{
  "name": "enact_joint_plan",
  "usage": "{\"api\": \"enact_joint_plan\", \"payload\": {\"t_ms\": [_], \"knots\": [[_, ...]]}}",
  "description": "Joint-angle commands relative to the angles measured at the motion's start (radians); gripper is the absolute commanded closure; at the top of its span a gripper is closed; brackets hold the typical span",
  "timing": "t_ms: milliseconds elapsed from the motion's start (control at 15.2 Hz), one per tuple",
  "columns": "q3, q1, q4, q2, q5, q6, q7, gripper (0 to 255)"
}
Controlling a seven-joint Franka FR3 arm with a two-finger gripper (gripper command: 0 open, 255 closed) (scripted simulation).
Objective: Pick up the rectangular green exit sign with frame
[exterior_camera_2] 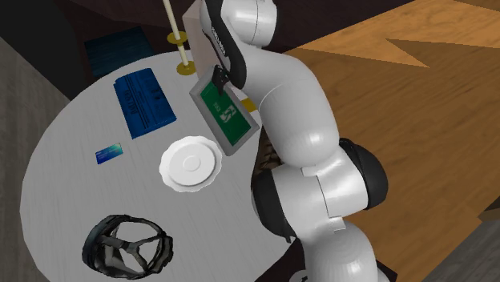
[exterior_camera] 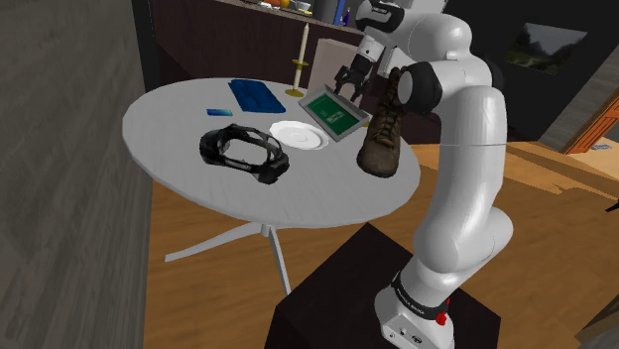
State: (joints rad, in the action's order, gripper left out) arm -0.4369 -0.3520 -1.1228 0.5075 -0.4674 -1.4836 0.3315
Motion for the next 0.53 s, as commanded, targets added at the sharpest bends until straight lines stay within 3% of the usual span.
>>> {"api": "enact_joint_plan", "payload": {"t_ms": [0,198,264,462], "knots": [[-0.001,0.003,-0.033,0.005,0.001,-0.021,0.006,0],[-0.001,0.009,-0.062,0.001,0.003,-0.044,0.013,0],[-0.001,0.008,-0.061,0.001,0.003,-0.044,0.013,255],[-0.002,0.010,-0.066,-0.002,0.004,-0.046,0.014,255]]}}
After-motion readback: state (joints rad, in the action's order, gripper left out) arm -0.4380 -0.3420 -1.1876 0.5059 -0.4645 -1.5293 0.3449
